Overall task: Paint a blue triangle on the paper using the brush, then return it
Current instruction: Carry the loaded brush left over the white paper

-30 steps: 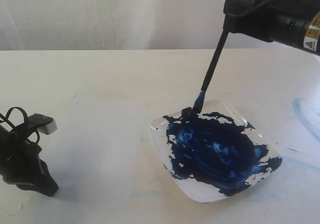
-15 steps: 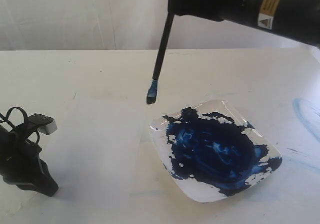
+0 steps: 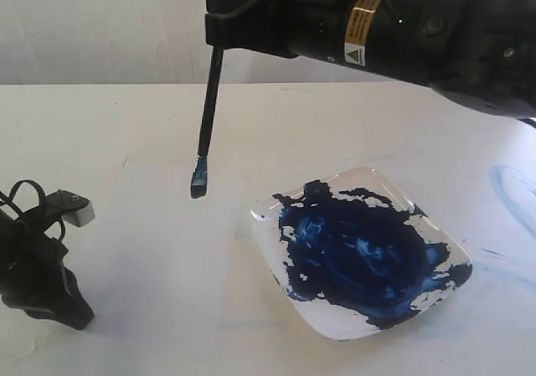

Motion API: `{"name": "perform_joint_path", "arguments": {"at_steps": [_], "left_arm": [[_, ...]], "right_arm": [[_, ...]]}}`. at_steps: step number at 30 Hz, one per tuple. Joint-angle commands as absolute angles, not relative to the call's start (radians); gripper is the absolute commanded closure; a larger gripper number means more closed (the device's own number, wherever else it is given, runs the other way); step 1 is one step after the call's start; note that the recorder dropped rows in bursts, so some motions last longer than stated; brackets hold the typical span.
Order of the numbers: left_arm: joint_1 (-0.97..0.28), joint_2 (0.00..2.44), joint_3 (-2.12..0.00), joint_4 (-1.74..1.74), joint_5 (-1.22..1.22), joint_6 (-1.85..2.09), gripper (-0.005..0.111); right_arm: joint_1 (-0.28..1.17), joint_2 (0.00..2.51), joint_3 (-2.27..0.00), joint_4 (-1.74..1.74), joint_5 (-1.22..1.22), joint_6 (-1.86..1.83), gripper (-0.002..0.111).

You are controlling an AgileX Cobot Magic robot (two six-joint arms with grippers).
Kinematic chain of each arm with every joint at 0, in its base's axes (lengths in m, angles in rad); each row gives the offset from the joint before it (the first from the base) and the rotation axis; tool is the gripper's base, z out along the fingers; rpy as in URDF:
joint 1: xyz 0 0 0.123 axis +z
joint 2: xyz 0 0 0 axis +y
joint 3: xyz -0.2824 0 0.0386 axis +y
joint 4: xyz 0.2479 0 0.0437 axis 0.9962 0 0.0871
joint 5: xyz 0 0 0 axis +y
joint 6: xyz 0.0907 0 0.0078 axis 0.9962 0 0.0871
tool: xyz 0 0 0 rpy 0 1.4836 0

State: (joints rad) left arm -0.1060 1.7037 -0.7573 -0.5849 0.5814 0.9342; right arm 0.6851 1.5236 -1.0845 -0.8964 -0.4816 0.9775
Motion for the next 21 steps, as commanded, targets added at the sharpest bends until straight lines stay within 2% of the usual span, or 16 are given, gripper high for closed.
{"name": "perform_joint_path", "arguments": {"at_steps": [1,21], "left_arm": [[-0.102,1.664,-0.784,-0.516,0.601,0.849,0.107],[-0.102,1.643,-0.789,-0.454,0.603,0.781,0.107]], "right_arm": [[0.687,1.568,-1.127,-0.888,-0.528,0.973,0.108],[0.747,1.767,-1.264,-0.888,-0.544,0.96,0.108]]}}
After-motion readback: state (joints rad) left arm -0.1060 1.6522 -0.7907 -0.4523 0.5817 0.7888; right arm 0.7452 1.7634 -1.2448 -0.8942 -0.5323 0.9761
